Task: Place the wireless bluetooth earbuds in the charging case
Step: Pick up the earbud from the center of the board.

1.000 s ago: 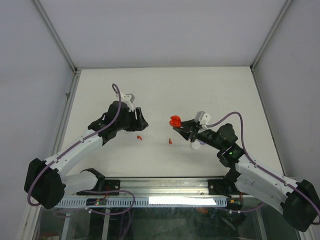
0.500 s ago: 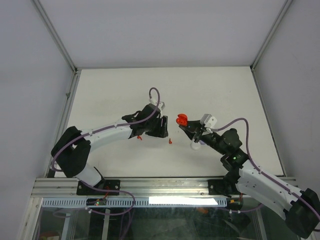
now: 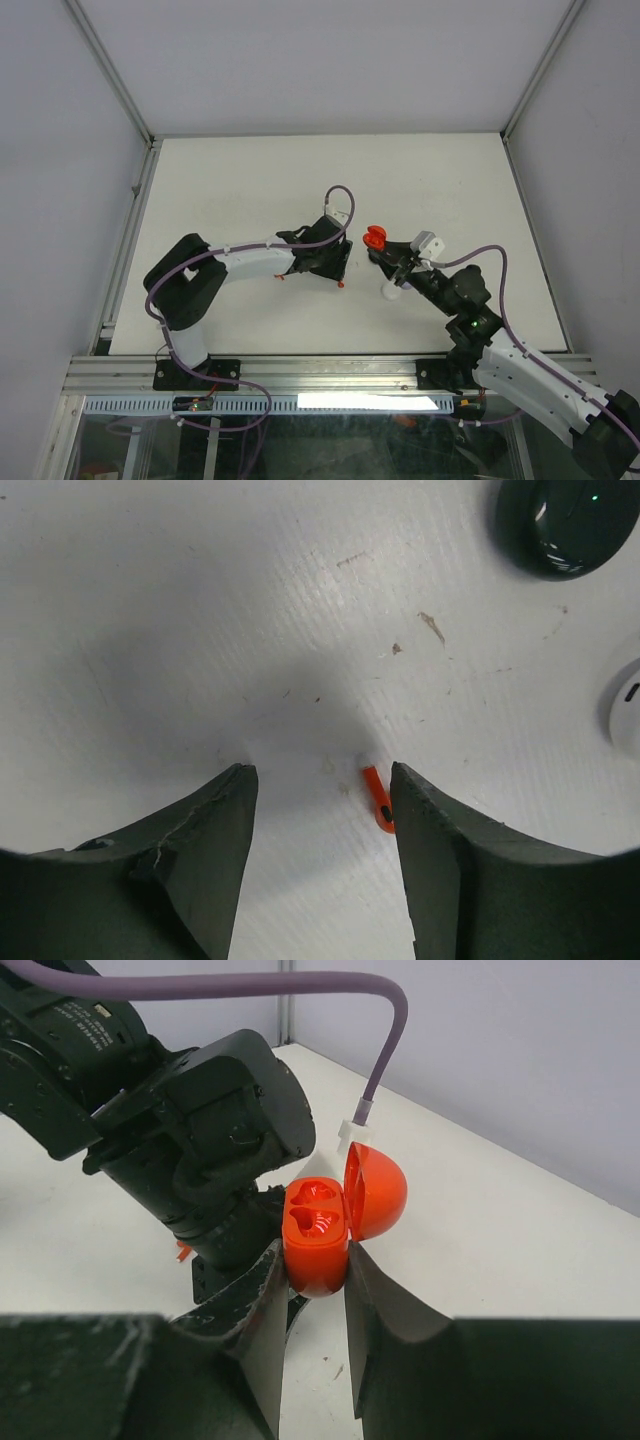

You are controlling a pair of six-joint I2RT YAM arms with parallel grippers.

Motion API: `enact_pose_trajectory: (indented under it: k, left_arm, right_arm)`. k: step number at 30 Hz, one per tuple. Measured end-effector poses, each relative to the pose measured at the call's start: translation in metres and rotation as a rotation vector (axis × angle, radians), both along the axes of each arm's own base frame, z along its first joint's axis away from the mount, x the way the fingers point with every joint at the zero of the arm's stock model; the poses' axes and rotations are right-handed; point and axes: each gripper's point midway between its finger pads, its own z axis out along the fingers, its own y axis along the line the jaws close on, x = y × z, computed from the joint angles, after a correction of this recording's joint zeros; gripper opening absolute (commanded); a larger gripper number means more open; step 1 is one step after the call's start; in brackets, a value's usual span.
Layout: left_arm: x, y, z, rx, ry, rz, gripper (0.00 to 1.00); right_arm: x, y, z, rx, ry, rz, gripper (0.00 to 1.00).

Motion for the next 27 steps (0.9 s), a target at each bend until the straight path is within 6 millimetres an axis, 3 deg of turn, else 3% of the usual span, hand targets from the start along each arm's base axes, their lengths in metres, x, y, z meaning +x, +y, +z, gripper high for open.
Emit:
enact_pose_trajectory:
  k: [7,14,20,27]
  left_arm:
    - [-0.001,-0.005,-0.007,0.097,-0.072,-0.02,0.52]
    - [0.001,0.014,-0.01,0.186,-0.103,0.026,0.48]
    - [-0.011,0.032,-0.01,0.219,-0.076,0.05,0.48]
    - [-0.025,0.028,0.001,0.194,-0.065,0.023,0.49]
  right_arm:
    - [0.004,-0.004,-0.003,-0.001,0.009,-0.031,0.0]
    - [0.005,-0.005,-0.003,0.002,0.009,-0.037,0.0]
    - [0.005,-0.004,-0.005,-0.002,0.015,-0.037,0.0]
    - [0.006,-0.004,-0.006,-0.004,0.017,-0.038,0.0]
